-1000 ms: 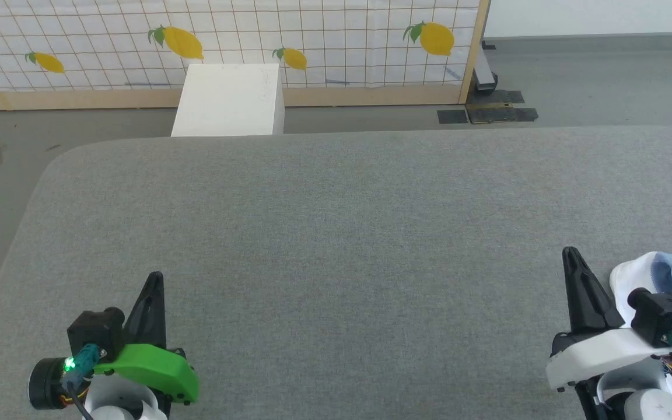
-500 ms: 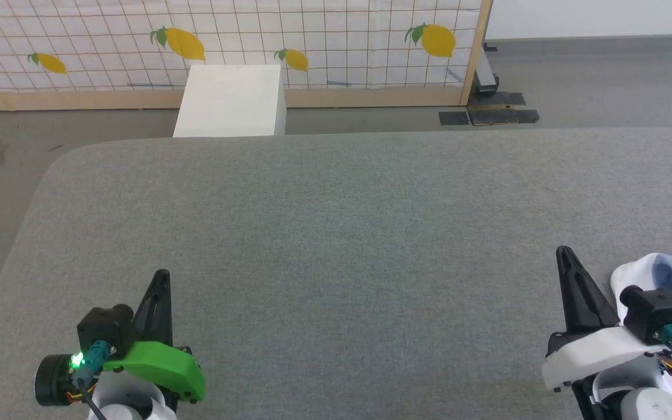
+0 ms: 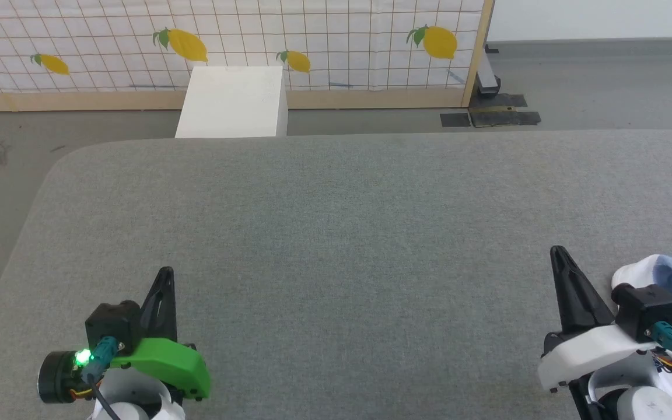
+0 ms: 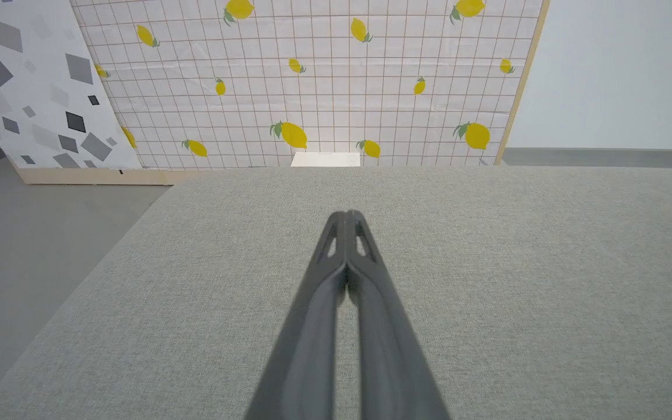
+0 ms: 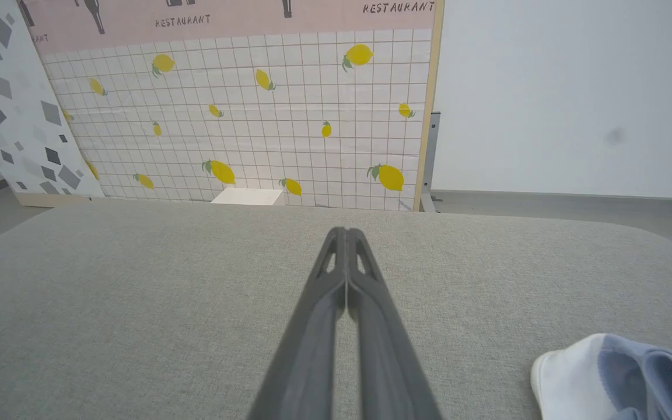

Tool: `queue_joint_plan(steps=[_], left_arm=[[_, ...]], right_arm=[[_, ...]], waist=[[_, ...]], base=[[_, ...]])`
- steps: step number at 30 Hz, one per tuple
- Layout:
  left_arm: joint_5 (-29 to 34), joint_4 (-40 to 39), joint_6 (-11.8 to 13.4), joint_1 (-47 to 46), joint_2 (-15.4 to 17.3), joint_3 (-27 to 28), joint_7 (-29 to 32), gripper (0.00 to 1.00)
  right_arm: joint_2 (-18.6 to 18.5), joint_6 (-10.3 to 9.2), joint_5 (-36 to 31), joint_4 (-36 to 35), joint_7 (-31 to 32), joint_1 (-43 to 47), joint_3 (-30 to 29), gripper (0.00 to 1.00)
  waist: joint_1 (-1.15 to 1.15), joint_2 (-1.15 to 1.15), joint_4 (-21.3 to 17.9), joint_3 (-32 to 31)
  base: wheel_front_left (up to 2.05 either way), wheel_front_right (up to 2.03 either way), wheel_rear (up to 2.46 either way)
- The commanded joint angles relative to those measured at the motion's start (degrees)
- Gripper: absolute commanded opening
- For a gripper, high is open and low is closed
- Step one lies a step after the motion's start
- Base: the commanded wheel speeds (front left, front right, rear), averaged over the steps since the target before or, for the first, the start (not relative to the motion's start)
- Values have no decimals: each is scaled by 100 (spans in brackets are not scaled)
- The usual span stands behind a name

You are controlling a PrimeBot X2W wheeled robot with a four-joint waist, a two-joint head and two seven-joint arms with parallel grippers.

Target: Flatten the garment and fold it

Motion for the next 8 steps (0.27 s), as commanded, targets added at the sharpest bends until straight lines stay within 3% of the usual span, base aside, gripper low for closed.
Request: queue_joint_plan(steps=[1, 8], left_arm=[[87, -40, -41, 56, -68, 28, 27, 0], [253, -103, -54, 63, -166, 79, 114, 0]], right_arm=[[3, -6, -60, -45, 35, 52, 24, 0], [3, -6, -146, -89, 107, 57, 62, 0]], waist=[[0, 14, 2, -2], [0, 15, 13, -12]], base=[[0, 0, 0], [0, 0, 0]])
